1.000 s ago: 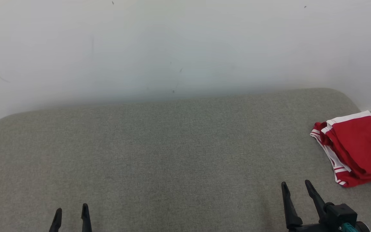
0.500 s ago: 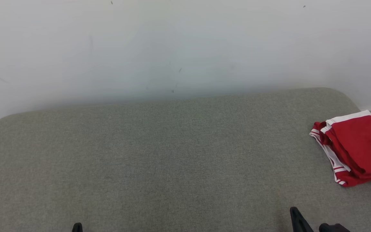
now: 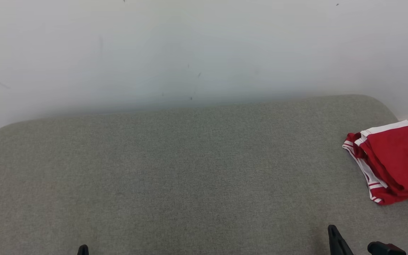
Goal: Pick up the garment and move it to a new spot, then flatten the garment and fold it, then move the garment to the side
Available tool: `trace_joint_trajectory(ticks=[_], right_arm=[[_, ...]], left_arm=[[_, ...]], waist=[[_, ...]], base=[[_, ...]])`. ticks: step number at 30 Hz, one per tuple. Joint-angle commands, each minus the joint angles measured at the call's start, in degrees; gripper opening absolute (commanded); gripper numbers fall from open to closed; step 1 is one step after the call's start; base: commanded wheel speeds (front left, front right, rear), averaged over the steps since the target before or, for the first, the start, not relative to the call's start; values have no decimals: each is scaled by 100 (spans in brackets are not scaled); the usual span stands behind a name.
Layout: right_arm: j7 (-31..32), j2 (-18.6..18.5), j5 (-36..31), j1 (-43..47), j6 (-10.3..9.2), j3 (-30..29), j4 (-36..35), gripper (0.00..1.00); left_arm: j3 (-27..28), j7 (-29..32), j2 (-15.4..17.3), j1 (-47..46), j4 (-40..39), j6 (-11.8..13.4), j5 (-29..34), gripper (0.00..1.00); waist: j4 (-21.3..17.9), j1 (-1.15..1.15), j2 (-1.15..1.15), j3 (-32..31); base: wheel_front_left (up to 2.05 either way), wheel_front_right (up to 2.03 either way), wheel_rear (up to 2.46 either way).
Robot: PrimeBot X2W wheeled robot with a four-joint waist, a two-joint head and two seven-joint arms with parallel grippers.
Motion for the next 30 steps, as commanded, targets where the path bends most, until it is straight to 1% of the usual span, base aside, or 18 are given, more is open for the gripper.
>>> trace_joint_trajectory(ticks=[1, 8, 13, 30], right_arm=[[51, 4, 294, -169, -2, -51, -130, 0], [189, 12, 888, -229, -2, -110, -207, 0], [318, 19, 1445, -281, -3, -167, -276, 0], [651, 36, 2828, -417, -5, -312, -449, 0]], left_arm=[[35, 59, 25, -206, -88, -29, -279, 0], [59, 207, 31, -307, -90, -75, -844, 0], [82, 346, 37, -401, -91, -116, -1379, 0], [143, 697, 52, -641, -90, -225, -2699, 0]], waist=[[4, 0, 0, 8], [16, 0, 0, 33], [28, 0, 0, 57], [62, 0, 0, 127]], base=[[0, 0, 0], [0, 0, 0], [0, 0, 0], [0, 0, 0]])
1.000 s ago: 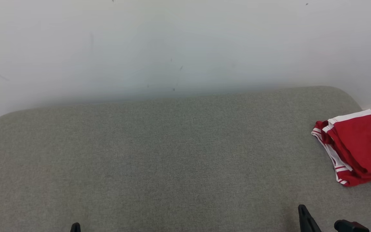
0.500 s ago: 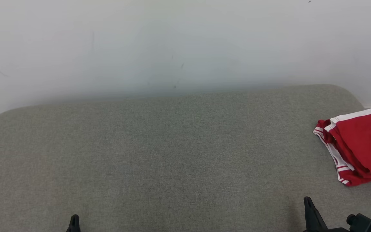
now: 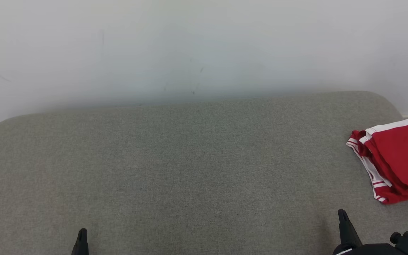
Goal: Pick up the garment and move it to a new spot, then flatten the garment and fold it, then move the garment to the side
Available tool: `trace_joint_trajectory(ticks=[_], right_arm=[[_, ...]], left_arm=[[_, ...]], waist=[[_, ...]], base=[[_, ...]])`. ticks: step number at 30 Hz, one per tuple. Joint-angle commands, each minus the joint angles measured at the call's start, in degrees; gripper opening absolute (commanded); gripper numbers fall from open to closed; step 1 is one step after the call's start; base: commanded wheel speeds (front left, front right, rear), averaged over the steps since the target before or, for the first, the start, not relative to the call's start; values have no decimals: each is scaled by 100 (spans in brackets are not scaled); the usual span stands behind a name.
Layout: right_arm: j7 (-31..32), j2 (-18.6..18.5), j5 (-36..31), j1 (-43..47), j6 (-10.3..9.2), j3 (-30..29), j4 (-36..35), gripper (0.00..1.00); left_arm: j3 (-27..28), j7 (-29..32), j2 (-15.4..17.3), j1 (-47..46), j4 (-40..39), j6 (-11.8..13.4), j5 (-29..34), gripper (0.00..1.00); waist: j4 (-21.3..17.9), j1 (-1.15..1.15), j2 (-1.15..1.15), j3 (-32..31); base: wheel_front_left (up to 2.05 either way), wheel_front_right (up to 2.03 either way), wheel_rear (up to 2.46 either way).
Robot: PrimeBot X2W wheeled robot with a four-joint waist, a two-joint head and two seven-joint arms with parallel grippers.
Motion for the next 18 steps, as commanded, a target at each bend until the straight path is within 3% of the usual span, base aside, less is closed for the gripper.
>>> trace_joint_trajectory(ticks=[1, 18], right_arm=[[30, 3, 185, -139, -5, -36, -98, 0], [314, 17, 1338, -253, -7, -158, -239, 0]], left_arm=[[27, 44, 39, -175, -77, -32, -186, 0], [79, 337, 49, -372, -73, -119, -1292, 0]], waist=[[3, 0, 0, 5], [37, 0, 0, 75]], base=[[0, 0, 0], [0, 0, 0]])
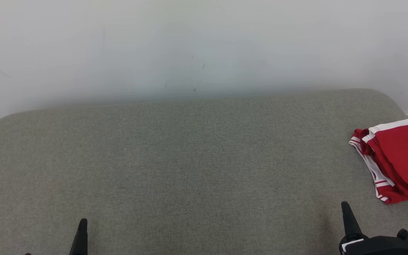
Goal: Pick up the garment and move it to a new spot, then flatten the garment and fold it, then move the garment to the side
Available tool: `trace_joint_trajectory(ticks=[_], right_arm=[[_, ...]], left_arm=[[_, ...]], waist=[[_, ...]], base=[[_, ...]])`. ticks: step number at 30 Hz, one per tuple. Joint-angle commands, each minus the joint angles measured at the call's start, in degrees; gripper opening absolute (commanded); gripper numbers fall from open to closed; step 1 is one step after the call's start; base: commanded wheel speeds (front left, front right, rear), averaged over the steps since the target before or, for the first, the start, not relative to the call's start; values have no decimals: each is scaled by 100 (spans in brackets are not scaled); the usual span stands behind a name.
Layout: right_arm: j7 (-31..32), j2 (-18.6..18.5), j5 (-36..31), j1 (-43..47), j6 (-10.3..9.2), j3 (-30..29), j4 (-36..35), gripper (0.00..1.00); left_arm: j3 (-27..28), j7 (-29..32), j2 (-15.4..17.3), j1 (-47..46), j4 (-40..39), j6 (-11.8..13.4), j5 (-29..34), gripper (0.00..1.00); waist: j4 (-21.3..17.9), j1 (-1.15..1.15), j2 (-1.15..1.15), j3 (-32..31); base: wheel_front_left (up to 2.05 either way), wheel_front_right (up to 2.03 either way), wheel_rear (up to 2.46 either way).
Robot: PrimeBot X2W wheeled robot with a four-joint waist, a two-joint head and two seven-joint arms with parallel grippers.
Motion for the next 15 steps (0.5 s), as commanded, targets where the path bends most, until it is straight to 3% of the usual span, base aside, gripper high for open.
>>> trace_joint_trajectory(ticks=[1, 15], right_arm=[[41, -2, 155, -129, -7, -34, -80, 0], [237, 9, 982, -202, -8, -119, -182, 0]], left_arm=[[30, 39, 34, -158, -65, -21, -186, 0], [66, 252, 42, -289, -59, -90, -961, 0]], waist=[[3, 0, 0, 6], [31, 0, 0, 63]], base=[[0, 0, 0], [0, 0, 0]])
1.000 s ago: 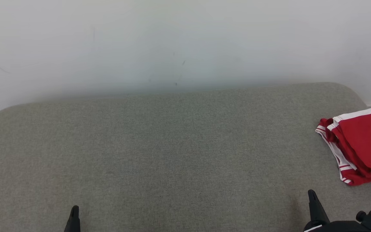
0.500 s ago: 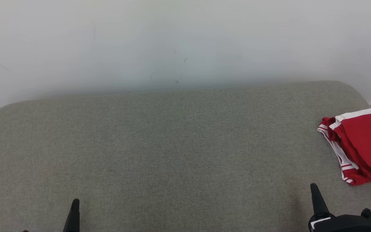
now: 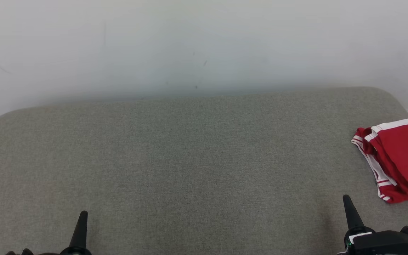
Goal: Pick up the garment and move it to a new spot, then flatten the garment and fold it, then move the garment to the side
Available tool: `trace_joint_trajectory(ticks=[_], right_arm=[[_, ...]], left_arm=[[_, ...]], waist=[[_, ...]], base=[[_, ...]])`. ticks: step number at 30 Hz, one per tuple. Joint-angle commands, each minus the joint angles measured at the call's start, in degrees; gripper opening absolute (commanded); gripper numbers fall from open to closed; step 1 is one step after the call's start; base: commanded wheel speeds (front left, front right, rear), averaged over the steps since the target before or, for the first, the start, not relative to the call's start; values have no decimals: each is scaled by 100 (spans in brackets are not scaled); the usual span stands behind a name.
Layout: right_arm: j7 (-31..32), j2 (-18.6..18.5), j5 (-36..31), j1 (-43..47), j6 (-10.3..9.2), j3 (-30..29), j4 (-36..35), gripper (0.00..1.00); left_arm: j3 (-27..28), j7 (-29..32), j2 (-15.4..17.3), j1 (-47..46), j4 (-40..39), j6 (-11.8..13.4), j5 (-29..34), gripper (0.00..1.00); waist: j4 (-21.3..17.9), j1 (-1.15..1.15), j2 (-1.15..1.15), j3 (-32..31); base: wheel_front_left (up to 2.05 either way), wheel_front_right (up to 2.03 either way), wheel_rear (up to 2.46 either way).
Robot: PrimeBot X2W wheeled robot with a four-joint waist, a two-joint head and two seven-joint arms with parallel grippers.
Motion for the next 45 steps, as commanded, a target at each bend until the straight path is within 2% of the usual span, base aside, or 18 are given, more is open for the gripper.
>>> trace_joint_trajectory(ticks=[1, 45], right_arm=[[43, 1, 168, -102, -8, -31, -74, 0], [530, 33, 2184, -278, -13, -241, -310, 0]], left_arm=[[30, 39, 34, -119, -49, -38, -140, 0], [117, 561, 53, -459, -36, -202, -2091, 0]], waist=[[4, 0, 0, 7], [91, 0, 0, 187]], base=[[0, 0, 0], [0, 0, 0]])
